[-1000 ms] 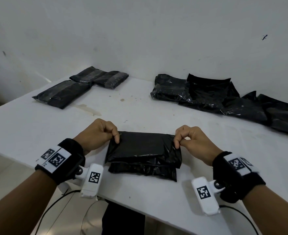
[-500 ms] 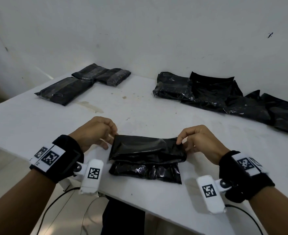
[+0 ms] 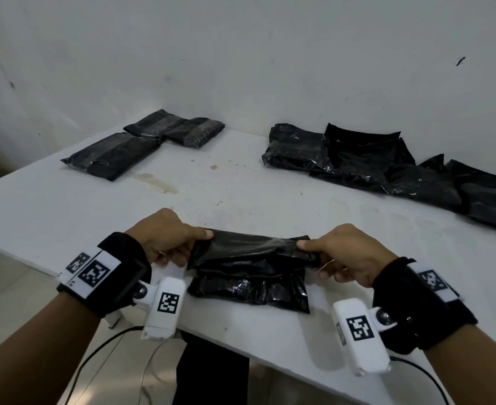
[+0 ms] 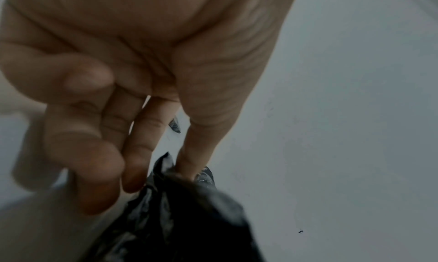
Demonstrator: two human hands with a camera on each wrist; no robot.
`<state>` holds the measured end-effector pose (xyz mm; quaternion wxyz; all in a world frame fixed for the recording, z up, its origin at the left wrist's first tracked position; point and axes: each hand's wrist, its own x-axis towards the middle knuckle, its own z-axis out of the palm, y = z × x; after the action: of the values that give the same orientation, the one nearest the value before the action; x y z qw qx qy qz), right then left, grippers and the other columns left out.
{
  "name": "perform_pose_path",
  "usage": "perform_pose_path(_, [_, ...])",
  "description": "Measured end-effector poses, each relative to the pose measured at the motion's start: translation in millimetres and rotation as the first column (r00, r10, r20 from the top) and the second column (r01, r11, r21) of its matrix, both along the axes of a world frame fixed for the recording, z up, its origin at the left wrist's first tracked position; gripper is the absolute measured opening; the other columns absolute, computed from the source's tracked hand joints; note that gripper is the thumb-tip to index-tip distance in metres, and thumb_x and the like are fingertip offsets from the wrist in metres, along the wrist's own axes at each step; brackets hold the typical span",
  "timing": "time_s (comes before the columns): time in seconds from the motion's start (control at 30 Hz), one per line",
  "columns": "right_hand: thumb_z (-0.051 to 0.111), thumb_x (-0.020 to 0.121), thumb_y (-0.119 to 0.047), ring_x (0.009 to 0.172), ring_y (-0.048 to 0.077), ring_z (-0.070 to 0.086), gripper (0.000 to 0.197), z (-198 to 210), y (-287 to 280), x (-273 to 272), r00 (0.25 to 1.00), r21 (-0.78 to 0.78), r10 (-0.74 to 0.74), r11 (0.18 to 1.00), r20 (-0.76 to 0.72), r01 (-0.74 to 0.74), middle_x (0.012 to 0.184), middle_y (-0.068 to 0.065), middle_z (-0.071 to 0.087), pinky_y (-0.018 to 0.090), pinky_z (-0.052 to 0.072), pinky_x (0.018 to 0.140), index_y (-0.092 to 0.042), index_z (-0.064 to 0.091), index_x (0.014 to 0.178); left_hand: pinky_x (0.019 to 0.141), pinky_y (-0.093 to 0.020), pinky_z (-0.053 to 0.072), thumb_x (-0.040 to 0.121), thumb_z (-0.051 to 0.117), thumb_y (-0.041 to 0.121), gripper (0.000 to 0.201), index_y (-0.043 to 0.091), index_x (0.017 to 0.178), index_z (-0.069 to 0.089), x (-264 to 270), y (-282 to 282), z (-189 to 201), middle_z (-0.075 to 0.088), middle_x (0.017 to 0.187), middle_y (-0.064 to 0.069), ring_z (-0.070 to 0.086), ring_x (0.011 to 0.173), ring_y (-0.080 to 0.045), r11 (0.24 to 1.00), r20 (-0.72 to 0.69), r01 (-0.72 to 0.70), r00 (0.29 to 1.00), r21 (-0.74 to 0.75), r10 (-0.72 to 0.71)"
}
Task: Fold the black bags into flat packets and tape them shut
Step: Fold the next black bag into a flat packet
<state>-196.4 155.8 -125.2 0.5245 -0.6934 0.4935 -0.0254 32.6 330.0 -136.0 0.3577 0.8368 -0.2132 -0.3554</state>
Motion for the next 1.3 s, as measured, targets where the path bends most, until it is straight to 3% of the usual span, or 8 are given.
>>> perform_pose_path(0.1, [0.073, 0.088, -0.023, 0.047, 0.019, 0.062, 0.022, -2, 4, -3, 0.997, 0.124, -0.048, 0.991, 0.052, 0.041, 0.068, 0.012, 0.069, 0.021, 0.044, 0.04, -0.002, 0.068, 0.092, 0.052, -0.022, 0.029, 0.079, 0.08, 0.028, 0.032, 0.007, 0.062, 0.062, -3, 7, 2, 0.06, 0.052, -0.006, 0.053, 0.038, -0.012, 0.998, -0.023, 0.065, 0.998, 0.025, -0.065])
perform_pose_path(0.2, [0.069, 0.089, -0.011, 0.059, 0.03, 0.069, 0.023, -4, 7, -5, 0.977, 0.292, -0.145, 0.952, 0.159, 0.094, 0.084, 0.021, 0.069, 0.037, 0.061, 0.055, 0.005, 0.065, 0.104, 0.047, -0.02, 0.036, 0.078, 0.08, 0.02, 0.026, 0.006, 0.064, 0.064, -1, 13, 3, 0.057, 0.055, -0.007, 0.05, 0.042, -0.012, 0.99, -0.064, 0.141, 0.988, 0.027, -0.139])
perform_pose_path(0.4, [0.07, 0.085, -0.003, 0.076, 0.031, 0.069, 0.025, -11, 9, -11, 0.949, 0.394, -0.188, 0.916, 0.251, 0.077, 0.09, 0.023, 0.067, 0.041, 0.063, 0.063, 0.01, 0.066, 0.107, 0.042, -0.021, 0.046, 0.078, 0.08, 0.014, 0.022, 0.002, 0.067, 0.065, 2, 20, -2, 0.058, 0.053, -0.008, 0.051, 0.042, -0.013, 0.991, -0.133, 0.134, 0.982, -0.026, -0.137])
perform_pose_path(0.6, [0.077, 0.079, -0.003, 0.06, 0.029, 0.068, 0.014, -11, 9, -11, 0.976, 0.237, -0.106, 0.97, 0.188, 0.059, 0.069, 0.017, 0.067, 0.042, 0.062, 0.06, 0.002, 0.064, 0.083, 0.048, -0.025, 0.047, 0.068, 0.086, 0.013, 0.034, 0.006, 0.093, 0.065, 3, 19, -2, 0.067, 0.063, -0.008, 0.06, 0.049, -0.015, 0.995, -0.106, 0.09, 0.99, -0.034, -0.093])
perform_pose_path(0.77, [0.066, 0.091, -0.014, 0.053, 0.026, 0.065, 0.012, -7, 2, -4, 0.969, 0.054, -0.158, 0.987, 0.188, 0.151, 0.072, 0.014, 0.07, 0.028, 0.052, 0.047, -0.006, 0.062, 0.098, 0.054, -0.028, 0.047, 0.088, 0.071, 0.017, 0.019, 0.01, 0.104, 0.064, 17, 16, 3, 0.07, 0.088, -0.016, 0.066, 0.067, -0.021, 0.983, -0.051, -0.045, 0.998, -0.18, 0.036])
perform_pose_path(0.93, [0.064, 0.082, 0.006, 0.066, 0.017, 0.058, 0.04, -18, -8, -4, 0.971, -0.501, 0.212, 0.856, 0.11, -0.13, 0.098, 0.002, 0.067, 0.015, 0.044, 0.053, -0.025, 0.073, 0.106, 0.065, -0.019, 0.045, 0.083, 0.061, -0.01, 0.047, 0.028, 0.108, 0.071, 26, 11, -5, 0.071, 0.092, -0.001, 0.062, 0.071, -0.015, 0.934, 0.4, 0.351, 0.867, -0.065, -0.298])
perform_pose_path(1.17, [0.063, 0.079, 0.012, 0.064, -0.001, 0.062, 0.033, -23, -10, 4, 0.957, -0.645, 0.289, 0.738, 0.037, -0.198, 0.08, -0.003, 0.075, 0.001, 0.042, 0.06, -0.014, 0.081, 0.086, 0.065, -0.004, 0.046, 0.079, 0.079, 0.009, 0.019, 0.027, 0.086, 0.081, 26, 6, -7, 0.076, 0.078, 0.01, 0.067, 0.074, 0.001, 0.917, 0.534, 0.396, 0.786, -0.048, -0.311])
perform_pose_path(1.3, [0.058, 0.077, 0.014, 0.071, 0.003, 0.066, 0.042, -24, -12, 3, 0.969, -0.663, 0.247, 0.726, 0.007, -0.181, 0.076, -0.009, 0.075, 0.016, 0.054, 0.067, -0.021, 0.081, 0.081, 0.065, -0.003, 0.046, 0.078, 0.078, 0.005, 0.02, 0.025, 0.081, 0.081, 24, 8, -6, 0.075, 0.072, 0.009, 0.065, 0.071, 0.007, 0.922, 0.529, 0.387, 0.784, -0.007, -0.325])
